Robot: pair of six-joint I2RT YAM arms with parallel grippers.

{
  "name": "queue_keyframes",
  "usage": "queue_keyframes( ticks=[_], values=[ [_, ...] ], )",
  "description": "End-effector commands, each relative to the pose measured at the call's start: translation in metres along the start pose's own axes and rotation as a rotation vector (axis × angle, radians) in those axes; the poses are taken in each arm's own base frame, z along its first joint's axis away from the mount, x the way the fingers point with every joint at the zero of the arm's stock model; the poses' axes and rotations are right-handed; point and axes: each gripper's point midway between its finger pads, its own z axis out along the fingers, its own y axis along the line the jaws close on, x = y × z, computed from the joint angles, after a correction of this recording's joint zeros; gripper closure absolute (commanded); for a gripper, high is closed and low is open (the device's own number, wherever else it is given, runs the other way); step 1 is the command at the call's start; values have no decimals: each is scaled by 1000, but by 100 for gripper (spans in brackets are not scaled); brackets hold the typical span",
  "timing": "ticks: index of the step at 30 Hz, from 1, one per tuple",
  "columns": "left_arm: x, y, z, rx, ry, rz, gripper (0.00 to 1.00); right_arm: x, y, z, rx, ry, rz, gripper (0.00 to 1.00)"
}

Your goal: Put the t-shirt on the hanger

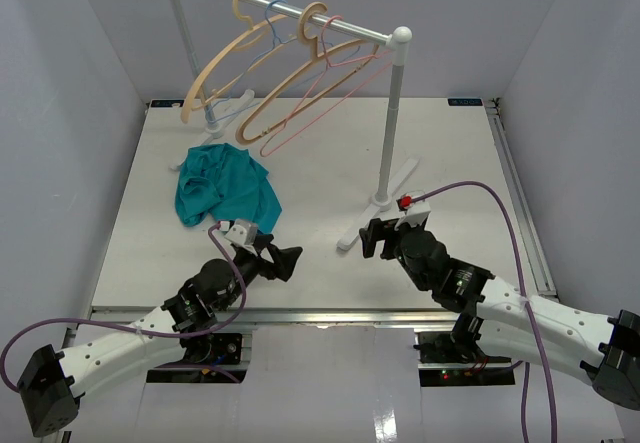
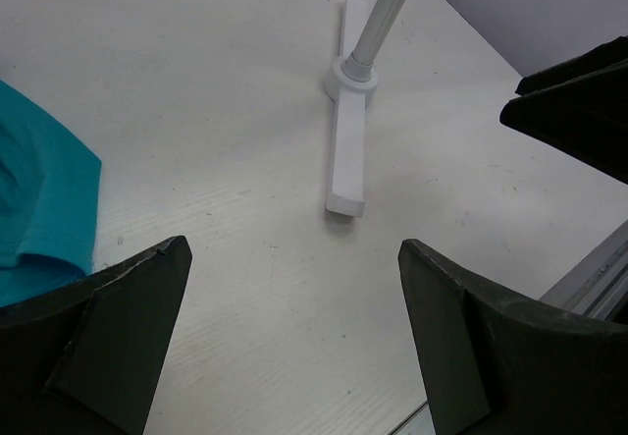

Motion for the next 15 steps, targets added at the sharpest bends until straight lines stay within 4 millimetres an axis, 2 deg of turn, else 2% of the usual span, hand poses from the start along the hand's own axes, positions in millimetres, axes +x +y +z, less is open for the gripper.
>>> queue_keyframes(
  ticks=[1, 4, 7, 13, 15],
  values=[
    [-2, 24, 1, -158, -17, -47, 3, -27, 5, -2, 5, -66, 58, 10],
    [5, 59, -5, -389, 3, -109, 3, -30, 1, -3, 22, -86, 65, 10],
    [12, 93, -18, -630, 28, -131, 8, -28, -4, -3, 39, -90, 60, 10],
    [20, 117, -26, -816, 100, -123, 15, -32, 10, -9, -66, -108, 48, 9],
    [19, 126, -22, -849, 110, -131, 16, -32, 13, -11, -88, -115, 48, 9]
  ],
)
